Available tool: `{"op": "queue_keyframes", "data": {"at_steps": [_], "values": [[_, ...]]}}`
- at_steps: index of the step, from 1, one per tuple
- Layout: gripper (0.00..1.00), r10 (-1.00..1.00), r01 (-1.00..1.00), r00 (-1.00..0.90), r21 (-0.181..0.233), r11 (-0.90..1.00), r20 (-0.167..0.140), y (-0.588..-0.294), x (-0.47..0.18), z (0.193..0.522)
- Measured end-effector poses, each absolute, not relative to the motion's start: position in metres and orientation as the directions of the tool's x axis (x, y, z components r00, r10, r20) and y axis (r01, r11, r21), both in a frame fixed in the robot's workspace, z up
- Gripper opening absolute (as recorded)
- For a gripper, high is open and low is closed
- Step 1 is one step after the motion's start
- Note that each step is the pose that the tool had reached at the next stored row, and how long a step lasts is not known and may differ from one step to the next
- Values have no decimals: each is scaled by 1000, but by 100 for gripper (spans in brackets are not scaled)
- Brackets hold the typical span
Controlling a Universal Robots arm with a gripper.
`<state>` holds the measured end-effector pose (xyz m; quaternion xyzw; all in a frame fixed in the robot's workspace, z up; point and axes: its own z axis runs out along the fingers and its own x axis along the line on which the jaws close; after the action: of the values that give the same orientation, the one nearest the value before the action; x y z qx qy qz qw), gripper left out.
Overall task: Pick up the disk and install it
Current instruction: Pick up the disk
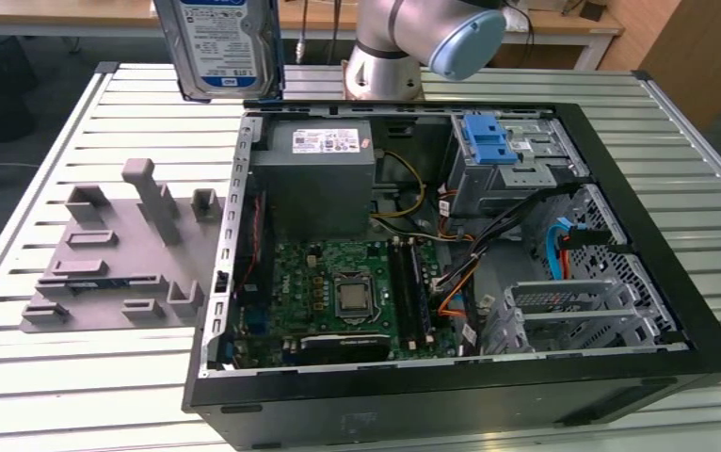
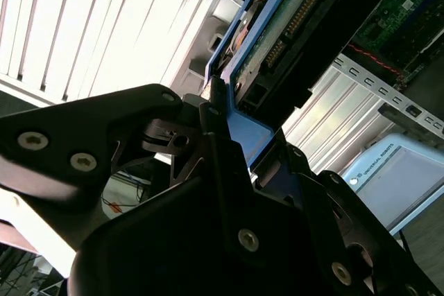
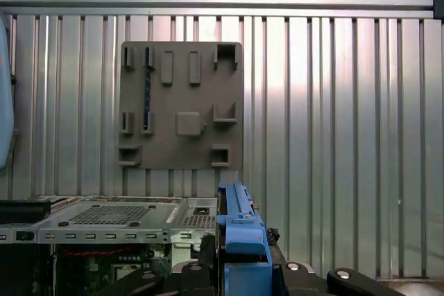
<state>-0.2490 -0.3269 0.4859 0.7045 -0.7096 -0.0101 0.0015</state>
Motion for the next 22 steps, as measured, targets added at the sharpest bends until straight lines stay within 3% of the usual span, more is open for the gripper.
{"op": "queue_keyframes", "data": {"at_steps": [22], "values": [[36,-1000,-1000,-7,16,7,-12,-327,-221,486]]}}
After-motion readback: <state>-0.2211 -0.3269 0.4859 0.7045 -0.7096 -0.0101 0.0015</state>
